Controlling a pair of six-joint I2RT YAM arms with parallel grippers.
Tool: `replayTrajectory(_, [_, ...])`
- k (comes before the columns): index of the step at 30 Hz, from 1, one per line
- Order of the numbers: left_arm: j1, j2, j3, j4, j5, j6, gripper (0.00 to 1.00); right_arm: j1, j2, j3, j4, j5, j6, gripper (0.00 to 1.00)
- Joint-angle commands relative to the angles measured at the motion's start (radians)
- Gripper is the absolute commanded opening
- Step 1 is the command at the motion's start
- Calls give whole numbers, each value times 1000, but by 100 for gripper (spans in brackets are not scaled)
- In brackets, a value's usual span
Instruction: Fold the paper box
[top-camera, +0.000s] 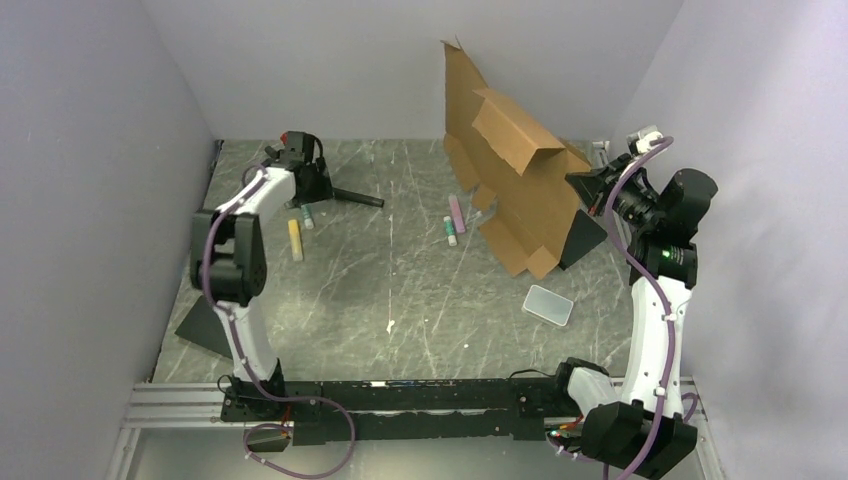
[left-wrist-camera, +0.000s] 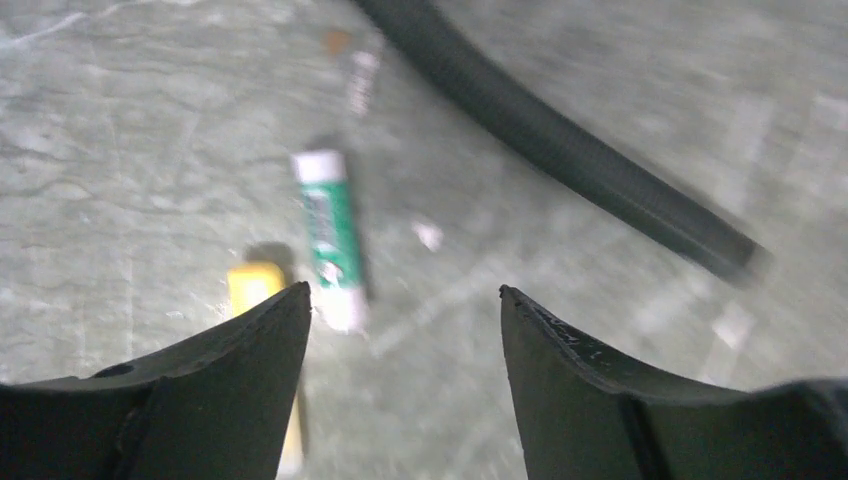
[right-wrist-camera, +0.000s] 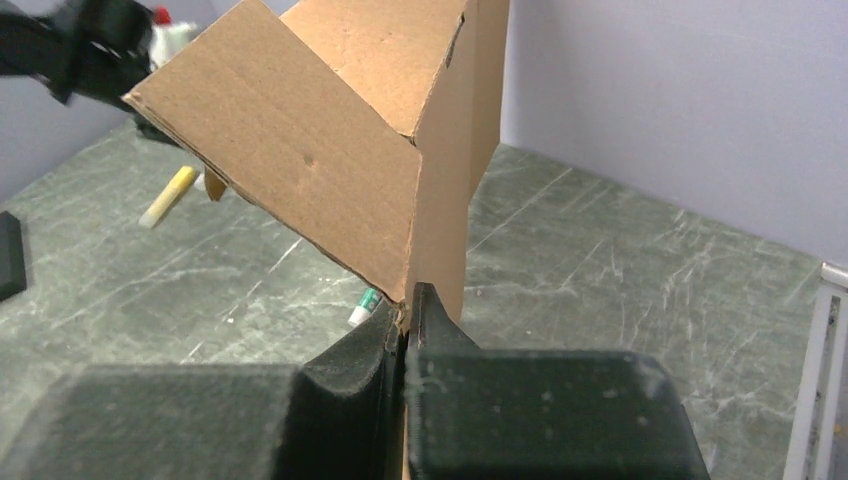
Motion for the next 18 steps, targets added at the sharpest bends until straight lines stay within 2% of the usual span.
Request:
replayTrajectory(1, [-4, -365, -130, 115, 366, 70, 76, -3, -33, 43, -27, -79, -132, 0])
replayTrajectory(4, [-4, -614, -332, 329, 581, 136, 87, -4, -10, 133, -91, -89, -209, 0])
replayTrajectory(7, [-4, -808, -441, 428, 661, 201, 99, -4, 42, 256, -119, -110, -236, 0])
replayTrajectory(12, [-4, -990, -475, 389, 718, 273, 100, -2, 92, 427, -132, -235, -181, 0])
replayTrajectory(18, [-15, -1130, -420, 285, 906, 430, 100, 1, 37, 421, -131, -418, -90, 0])
